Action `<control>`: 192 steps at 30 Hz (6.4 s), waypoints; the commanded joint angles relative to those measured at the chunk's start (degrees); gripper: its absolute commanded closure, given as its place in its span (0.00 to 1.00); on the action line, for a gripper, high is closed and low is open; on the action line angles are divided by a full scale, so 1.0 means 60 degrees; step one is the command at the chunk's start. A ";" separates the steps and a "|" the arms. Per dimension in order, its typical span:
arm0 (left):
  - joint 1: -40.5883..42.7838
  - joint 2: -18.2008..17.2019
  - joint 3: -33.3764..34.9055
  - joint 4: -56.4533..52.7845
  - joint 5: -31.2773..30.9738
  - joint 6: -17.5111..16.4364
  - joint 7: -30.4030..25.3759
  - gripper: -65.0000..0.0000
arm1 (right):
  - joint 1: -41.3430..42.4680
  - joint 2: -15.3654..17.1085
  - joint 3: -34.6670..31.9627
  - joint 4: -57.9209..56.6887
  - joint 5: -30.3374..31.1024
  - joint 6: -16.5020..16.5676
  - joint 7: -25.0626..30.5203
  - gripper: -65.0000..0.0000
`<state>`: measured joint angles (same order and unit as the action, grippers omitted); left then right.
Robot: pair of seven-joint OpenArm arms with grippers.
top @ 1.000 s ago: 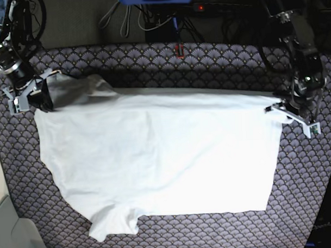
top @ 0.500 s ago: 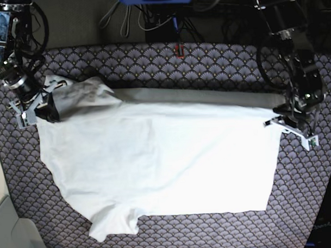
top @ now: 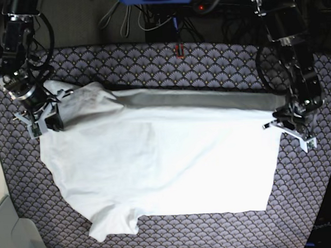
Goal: Fold the T-shirt properly
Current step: 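Lower the held edge and drag it toward the hem, folding over, then pull the held edge back toward the arms, smoothing the shirt, then stretch the held edge taut and lay the shirt flat, then release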
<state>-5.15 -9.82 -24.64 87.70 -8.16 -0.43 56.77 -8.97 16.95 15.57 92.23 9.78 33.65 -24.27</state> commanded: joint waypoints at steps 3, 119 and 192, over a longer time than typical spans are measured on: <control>-0.0307 -0.0113 -0.0017 0.0013 0.0020 -0.0010 -0.0400 0.99 | 0.0155 0.0127 0.0049 -0.0096 0.0033 -0.0004 0.0229 1.00; 0.0660 0.0018 -0.0017 -0.1745 -0.0053 -0.0054 -0.2188 0.54 | -0.0856 0.0113 0.1485 0.0402 -0.0260 -0.0004 0.0214 0.71; 0.1642 -0.0509 -0.0017 -0.0675 -0.0009 -0.0054 -0.2041 0.99 | -0.1237 0.0596 0.1470 0.0124 -0.0246 0.1059 0.0214 1.00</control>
<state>4.80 -11.73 -24.25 82.70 -9.87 -1.72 45.17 -16.32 19.35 23.64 92.05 7.81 40.47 -23.99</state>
